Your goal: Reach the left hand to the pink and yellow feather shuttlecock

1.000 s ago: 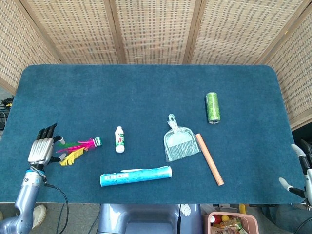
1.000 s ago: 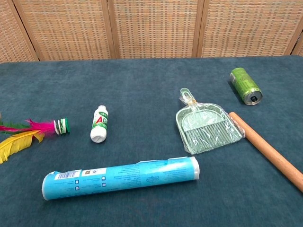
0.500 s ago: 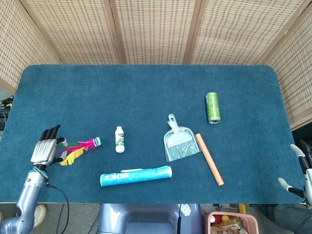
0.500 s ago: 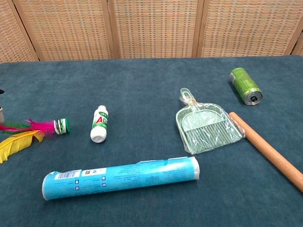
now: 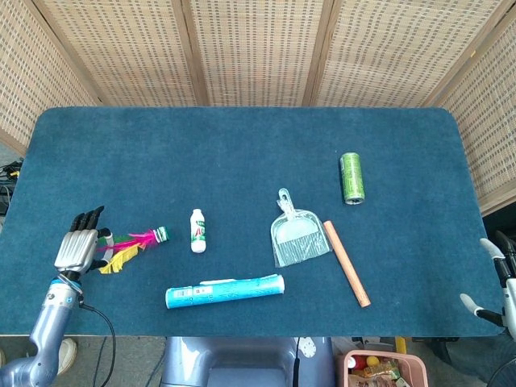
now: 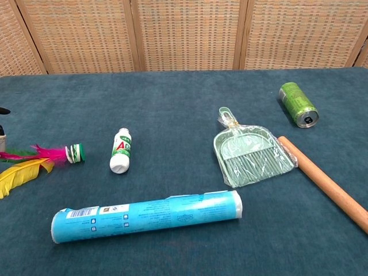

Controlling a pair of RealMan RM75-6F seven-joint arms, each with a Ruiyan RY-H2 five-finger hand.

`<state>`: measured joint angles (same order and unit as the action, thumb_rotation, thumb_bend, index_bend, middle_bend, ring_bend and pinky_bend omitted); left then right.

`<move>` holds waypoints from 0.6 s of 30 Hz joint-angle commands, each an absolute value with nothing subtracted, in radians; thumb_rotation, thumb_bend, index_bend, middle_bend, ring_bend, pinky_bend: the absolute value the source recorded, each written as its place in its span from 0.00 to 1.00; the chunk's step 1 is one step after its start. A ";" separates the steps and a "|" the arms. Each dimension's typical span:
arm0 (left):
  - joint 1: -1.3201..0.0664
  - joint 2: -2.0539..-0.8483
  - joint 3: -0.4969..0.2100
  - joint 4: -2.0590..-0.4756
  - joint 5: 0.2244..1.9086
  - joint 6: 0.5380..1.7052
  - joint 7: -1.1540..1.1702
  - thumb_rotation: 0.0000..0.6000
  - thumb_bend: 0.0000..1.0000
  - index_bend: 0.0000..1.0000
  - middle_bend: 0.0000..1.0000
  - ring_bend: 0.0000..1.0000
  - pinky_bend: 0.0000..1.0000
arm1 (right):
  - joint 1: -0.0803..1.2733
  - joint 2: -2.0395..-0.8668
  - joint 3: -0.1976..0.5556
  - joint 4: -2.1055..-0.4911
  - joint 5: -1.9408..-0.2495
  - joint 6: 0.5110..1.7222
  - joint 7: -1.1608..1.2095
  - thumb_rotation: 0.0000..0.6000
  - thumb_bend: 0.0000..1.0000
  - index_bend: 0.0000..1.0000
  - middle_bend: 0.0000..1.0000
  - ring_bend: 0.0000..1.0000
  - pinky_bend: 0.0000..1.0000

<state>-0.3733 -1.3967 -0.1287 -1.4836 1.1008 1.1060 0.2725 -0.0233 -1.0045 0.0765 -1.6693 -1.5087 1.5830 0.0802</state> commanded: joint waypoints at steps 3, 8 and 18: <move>-0.389 -1.393 -0.132 -1.456 1.129 1.135 0.320 1.00 0.50 0.65 0.00 0.00 0.00 | -0.023 -1.006 0.077 -1.669 -1.508 1.583 0.079 1.00 0.00 0.00 0.00 0.00 0.00; -0.425 -1.363 -0.147 -1.423 1.226 1.190 0.364 1.00 0.50 0.66 0.00 0.00 0.00 | -0.021 -1.008 0.078 -1.670 -1.504 1.579 0.076 1.00 0.00 0.00 0.00 0.00 0.00; -0.496 -1.278 -0.097 -1.348 1.477 1.234 0.432 1.00 0.51 0.68 0.00 0.00 0.00 | -0.019 -1.006 0.076 -1.678 -1.502 1.572 0.070 1.00 0.00 0.00 0.00 0.00 0.00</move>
<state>-0.4746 -1.3002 -0.1170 -1.3765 1.4214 1.2143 0.4085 -0.0188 -1.0066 0.0759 -1.6773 -1.5021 1.5714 0.0693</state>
